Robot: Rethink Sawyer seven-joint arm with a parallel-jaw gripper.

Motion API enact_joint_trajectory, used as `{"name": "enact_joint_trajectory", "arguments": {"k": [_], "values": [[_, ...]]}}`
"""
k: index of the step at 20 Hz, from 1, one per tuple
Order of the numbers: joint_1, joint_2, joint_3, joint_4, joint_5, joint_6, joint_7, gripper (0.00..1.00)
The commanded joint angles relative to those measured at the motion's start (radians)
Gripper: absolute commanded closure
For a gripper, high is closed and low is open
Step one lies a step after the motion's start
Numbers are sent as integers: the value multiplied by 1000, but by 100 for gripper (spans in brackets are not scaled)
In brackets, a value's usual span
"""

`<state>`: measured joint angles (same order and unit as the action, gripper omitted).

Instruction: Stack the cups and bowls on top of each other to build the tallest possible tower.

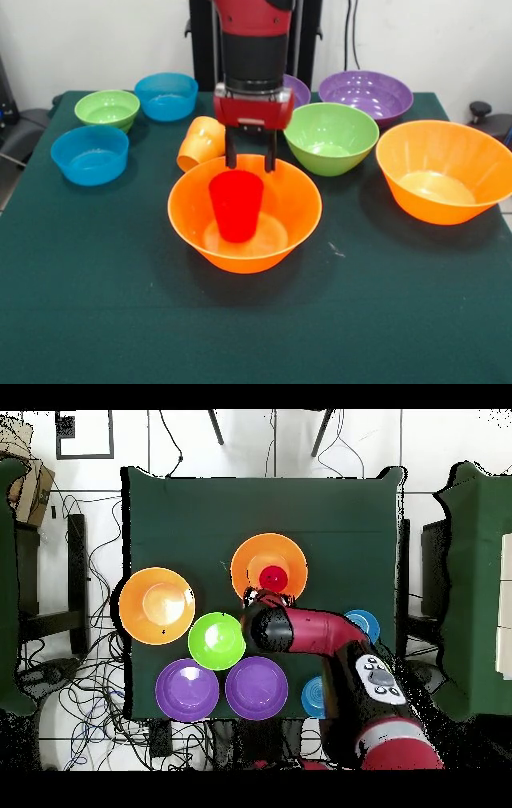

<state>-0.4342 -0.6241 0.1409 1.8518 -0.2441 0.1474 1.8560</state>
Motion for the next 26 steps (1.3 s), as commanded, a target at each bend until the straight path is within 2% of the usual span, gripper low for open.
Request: {"name": "enact_joint_trajectory", "arguments": {"k": [1,5,12,20,26], "values": [[-64,-159,174,120,-5,185,-39,0],[-89,-160,206,138,-12,177,-31,0],[-69,-137,186,154,-32,129,18,0],[21,-94,113,137,-34,62,89,0],[33,-97,105,138,-27,68,89,0]]}}
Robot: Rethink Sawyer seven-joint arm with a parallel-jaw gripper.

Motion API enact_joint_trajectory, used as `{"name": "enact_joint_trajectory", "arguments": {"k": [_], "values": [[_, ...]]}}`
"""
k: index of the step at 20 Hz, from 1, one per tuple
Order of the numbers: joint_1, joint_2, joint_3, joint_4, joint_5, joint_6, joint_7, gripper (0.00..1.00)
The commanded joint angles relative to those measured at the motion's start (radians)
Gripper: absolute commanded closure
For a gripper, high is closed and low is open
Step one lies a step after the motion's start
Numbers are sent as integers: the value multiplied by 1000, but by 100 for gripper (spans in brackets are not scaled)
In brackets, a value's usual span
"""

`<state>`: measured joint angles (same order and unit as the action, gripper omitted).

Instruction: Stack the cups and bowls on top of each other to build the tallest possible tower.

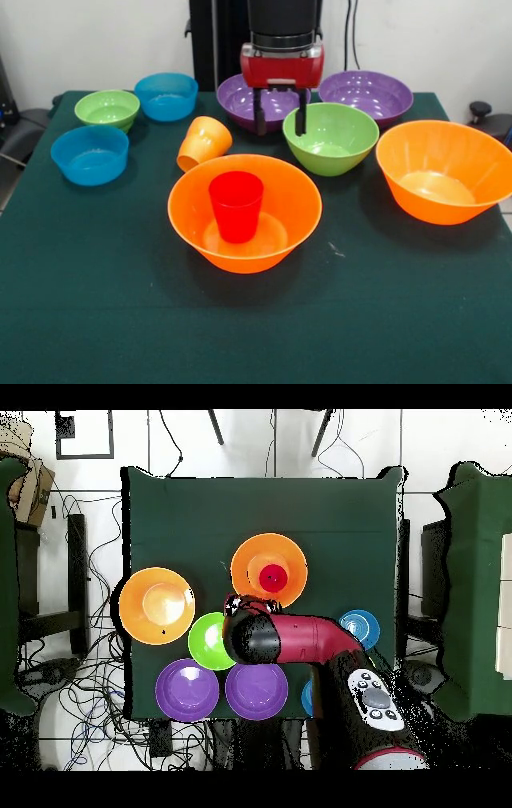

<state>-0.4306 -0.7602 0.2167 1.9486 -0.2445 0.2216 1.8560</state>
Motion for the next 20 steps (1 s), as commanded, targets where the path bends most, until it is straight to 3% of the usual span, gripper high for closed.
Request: {"name": "enact_joint_trajectory", "arguments": {"k": [1,11,20], "values": [[32,36,28,50,-26,-10,92,0],[48,24,34,64,-4,-9,109,0],[144,72,-24,21,32,-60,180,0]]}}
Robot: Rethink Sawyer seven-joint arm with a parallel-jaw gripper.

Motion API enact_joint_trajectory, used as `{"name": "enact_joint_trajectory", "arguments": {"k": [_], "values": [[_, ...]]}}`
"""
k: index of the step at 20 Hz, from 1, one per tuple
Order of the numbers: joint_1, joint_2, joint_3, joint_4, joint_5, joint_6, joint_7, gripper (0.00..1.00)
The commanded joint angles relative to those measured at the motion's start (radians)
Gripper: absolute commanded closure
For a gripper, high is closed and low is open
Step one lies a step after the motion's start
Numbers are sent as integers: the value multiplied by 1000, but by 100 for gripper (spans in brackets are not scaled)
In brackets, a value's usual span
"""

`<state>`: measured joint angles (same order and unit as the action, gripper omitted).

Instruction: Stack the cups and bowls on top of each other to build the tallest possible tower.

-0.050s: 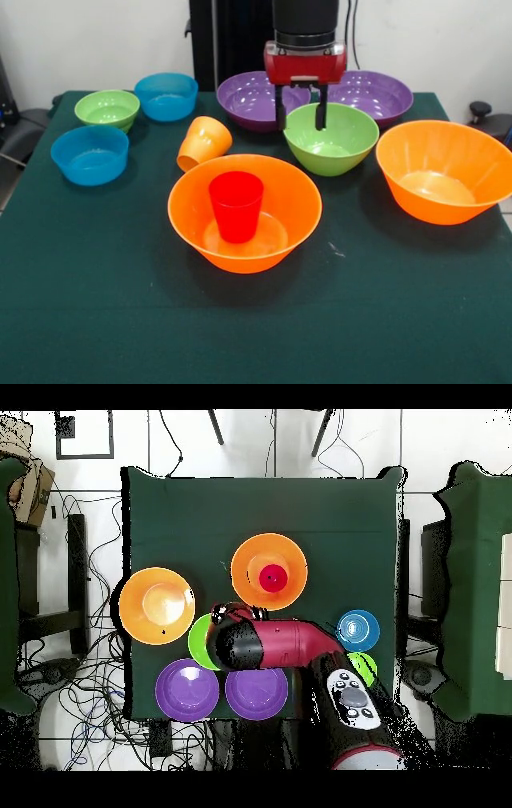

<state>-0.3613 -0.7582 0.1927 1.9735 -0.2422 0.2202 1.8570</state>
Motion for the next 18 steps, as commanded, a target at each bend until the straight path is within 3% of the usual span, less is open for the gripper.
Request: {"name": "enact_joint_trajectory", "arguments": {"k": [1,10,18], "values": [[78,72,-4,-3,32,-65,182,0],[102,93,-19,-16,42,-88,196,0],[31,46,-1,80,-1,-91,168,0]]}}
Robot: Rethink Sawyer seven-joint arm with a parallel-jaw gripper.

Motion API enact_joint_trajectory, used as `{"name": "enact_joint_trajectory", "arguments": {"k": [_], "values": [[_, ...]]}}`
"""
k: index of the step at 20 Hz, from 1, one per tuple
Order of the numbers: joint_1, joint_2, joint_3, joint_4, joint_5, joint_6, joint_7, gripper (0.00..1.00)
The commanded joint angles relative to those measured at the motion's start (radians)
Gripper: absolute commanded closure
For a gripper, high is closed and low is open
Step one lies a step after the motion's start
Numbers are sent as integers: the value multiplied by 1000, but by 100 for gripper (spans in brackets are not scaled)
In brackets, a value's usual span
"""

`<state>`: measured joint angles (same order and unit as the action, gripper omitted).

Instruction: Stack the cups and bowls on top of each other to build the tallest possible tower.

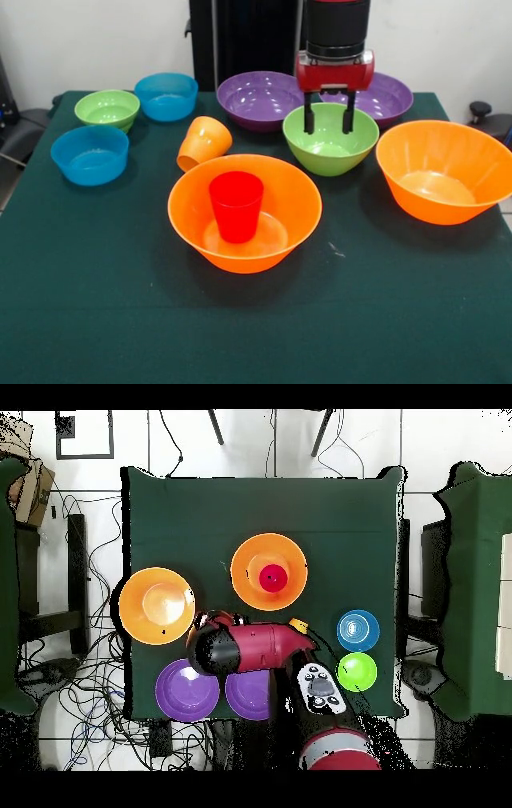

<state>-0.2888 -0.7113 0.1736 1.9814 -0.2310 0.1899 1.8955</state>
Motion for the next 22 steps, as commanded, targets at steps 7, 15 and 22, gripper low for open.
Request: {"name": "enact_joint_trajectory", "arguments": {"k": [7,15,22], "values": [[-89,-56,43,138,-27,-44,101,0],[-61,-28,4,143,-44,-86,113,0],[-60,42,-20,122,-67,-141,101,0]]}}
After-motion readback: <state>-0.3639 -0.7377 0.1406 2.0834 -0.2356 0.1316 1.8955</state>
